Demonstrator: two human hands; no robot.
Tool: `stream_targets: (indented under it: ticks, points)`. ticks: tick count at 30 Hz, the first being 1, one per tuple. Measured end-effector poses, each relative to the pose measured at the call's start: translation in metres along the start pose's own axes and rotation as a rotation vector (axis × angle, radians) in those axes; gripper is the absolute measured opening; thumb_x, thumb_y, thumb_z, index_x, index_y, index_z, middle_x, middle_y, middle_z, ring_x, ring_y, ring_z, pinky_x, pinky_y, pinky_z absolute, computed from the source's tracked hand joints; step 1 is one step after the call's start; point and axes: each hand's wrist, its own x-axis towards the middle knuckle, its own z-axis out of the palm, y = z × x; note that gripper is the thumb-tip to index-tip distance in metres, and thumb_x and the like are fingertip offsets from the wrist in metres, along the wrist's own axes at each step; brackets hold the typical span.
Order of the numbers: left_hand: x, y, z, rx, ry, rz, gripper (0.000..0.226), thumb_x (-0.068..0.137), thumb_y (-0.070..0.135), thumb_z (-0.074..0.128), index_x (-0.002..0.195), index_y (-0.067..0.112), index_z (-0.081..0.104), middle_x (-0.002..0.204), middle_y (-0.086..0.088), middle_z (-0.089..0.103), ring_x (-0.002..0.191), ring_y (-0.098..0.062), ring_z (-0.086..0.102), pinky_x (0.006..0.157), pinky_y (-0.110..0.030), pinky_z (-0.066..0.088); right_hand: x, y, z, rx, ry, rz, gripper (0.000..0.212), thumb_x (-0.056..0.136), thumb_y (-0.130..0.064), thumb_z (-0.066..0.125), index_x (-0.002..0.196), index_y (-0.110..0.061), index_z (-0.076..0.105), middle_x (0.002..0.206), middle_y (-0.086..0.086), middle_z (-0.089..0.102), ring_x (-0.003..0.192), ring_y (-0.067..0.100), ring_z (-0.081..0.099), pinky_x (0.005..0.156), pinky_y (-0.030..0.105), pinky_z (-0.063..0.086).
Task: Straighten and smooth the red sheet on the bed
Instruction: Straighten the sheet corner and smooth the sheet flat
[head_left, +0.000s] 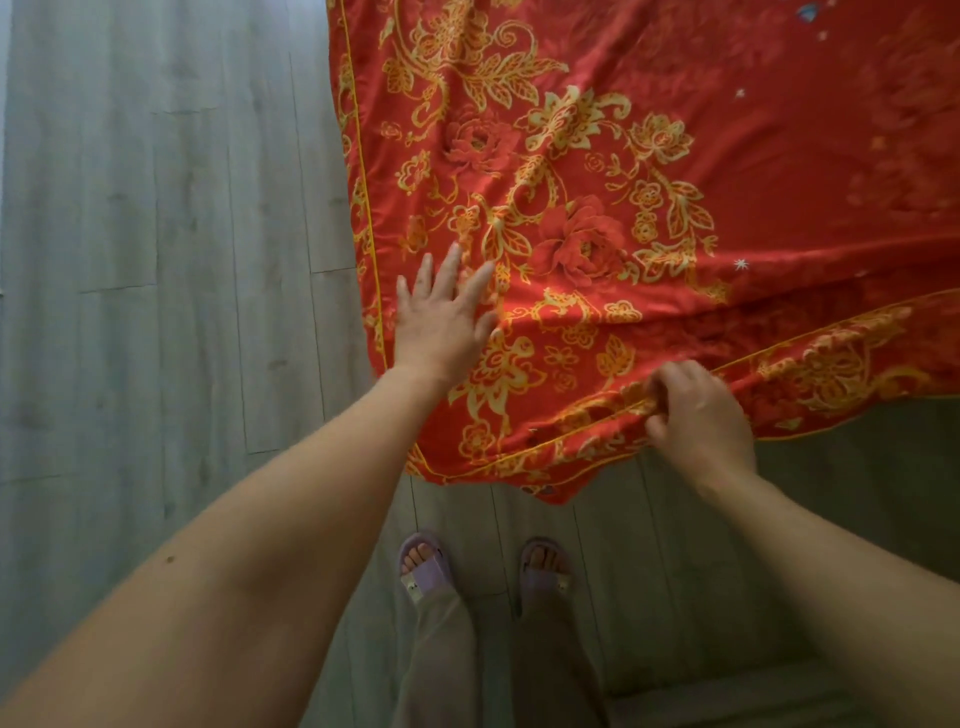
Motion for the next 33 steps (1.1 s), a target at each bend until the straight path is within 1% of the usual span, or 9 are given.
stream_targets:
  ticks: [2, 4, 7, 10, 14, 20, 25, 29, 33]
  points:
    - [-0.022, 0.024, 0.024, 0.098, -0.044, 0.151, 0.054, 0.094, 0.054, 0.031, 0.145, 0.046, 0.014, 0.161, 0.0, 0.003, 0.147, -0.036, -0.006, 0.115, -0.06, -0.003, -0.008, 0.025, 0.001, -0.094, -0.061, 0.031, 0.035, 0.07, -0.012, 0.072, 0.099, -0.02, 0.055, 0.102, 0.004, 0.056, 0.098, 0.027, 0.054, 0.082, 0.042, 0.045]
    - [-0.055, 0.053, 0.047, 0.172, -0.123, 0.481, 0.056, 0.091, 0.055, 0.034, 0.143, 0.047, 0.017, 0.161, 0.002, 0.012, 0.147, -0.035, 0.002, 0.115, -0.064, 0.002, -0.015, 0.044, 0.005, -0.168, -0.065, 0.013, 0.049, 0.065, -0.013, 0.077, 0.109, -0.02, 0.055, 0.109, 0.006, 0.056, 0.102, 0.029, 0.053, 0.085, 0.043, 0.044]
    - [-0.072, 0.076, 0.055, 0.136, -0.108, 0.697, 0.048, 0.088, 0.044, 0.047, 0.135, 0.037, 0.043, 0.151, 0.004, 0.038, 0.142, -0.027, 0.031, 0.112, -0.064, 0.018, -0.015, 0.058, 0.008, -0.227, 0.014, -0.049, 0.054, 0.061, -0.014, 0.081, 0.11, -0.018, 0.058, 0.109, 0.008, 0.059, 0.1, 0.031, 0.056, 0.085, 0.045, 0.043]
    - [-0.051, 0.087, 0.041, -0.094, -0.002, 0.53, 0.026, 0.088, 0.031, 0.055, 0.113, 0.024, 0.063, 0.126, 0.002, 0.06, 0.119, -0.024, 0.055, 0.103, -0.048, 0.04, -0.002, 0.065, 0.006, -0.194, 0.071, -0.049, 0.041, 0.062, -0.019, 0.081, 0.099, -0.021, 0.063, 0.098, 0.003, 0.064, 0.094, 0.029, 0.057, 0.085, 0.043, 0.041]
    - [-0.019, 0.102, 0.029, -0.12, 0.087, 0.336, 0.021, 0.085, 0.03, 0.06, 0.102, 0.018, 0.065, 0.107, -0.001, 0.062, 0.099, -0.024, 0.059, 0.084, -0.042, 0.05, 0.006, 0.075, 0.004, -0.09, 0.051, -0.131, 0.026, 0.06, -0.023, 0.083, 0.081, -0.022, 0.068, 0.082, -0.002, 0.068, 0.081, 0.025, 0.062, 0.081, 0.039, 0.043]
    - [-0.004, 0.127, 0.037, 0.022, 0.058, 0.333, 0.035, 0.082, 0.032, 0.065, 0.115, 0.022, 0.059, 0.125, -0.002, 0.055, 0.121, -0.027, 0.048, 0.099, -0.046, 0.041, -0.012, 0.106, 0.004, 0.037, 0.065, -0.236, 0.016, 0.06, -0.017, 0.082, 0.069, -0.02, 0.069, 0.07, -0.002, 0.071, 0.065, 0.022, 0.067, 0.064, 0.032, 0.051]
    - [0.0, 0.139, 0.039, 0.069, 0.034, 0.297, 0.046, 0.084, 0.035, 0.062, 0.127, 0.027, 0.05, 0.142, -0.005, 0.042, 0.135, -0.029, 0.035, 0.109, -0.055, 0.03, -0.029, 0.133, 0.016, 0.096, -0.363, -0.168, 0.013, 0.08, -0.023, 0.068, 0.092, -0.028, 0.071, 0.096, -0.006, 0.072, 0.09, 0.018, 0.067, 0.077, 0.036, 0.055]
    - [0.029, 0.147, 0.032, 0.088, 0.118, 0.309, 0.052, 0.088, 0.032, 0.058, 0.137, 0.028, 0.041, 0.152, -0.006, 0.032, 0.143, -0.029, 0.023, 0.117, -0.054, 0.018, -0.01, 0.15, 0.006, 0.331, 0.007, -0.058, 0.012, 0.084, -0.02, 0.06, 0.093, -0.024, 0.067, 0.097, -0.004, 0.069, 0.09, 0.018, 0.064, 0.073, 0.039, 0.054]
    - [0.072, 0.162, 0.036, -0.063, 0.071, -0.091, 0.058, 0.093, 0.037, 0.048, 0.146, 0.03, 0.025, 0.159, -0.007, 0.014, 0.147, -0.03, 0.008, 0.119, -0.053, 0.009, 0.029, 0.182, -0.01, 0.425, 0.321, 0.177, 0.024, 0.08, -0.01, 0.057, 0.101, -0.022, 0.062, 0.107, 0.004, 0.057, 0.102, 0.025, 0.056, 0.09, 0.037, 0.048]
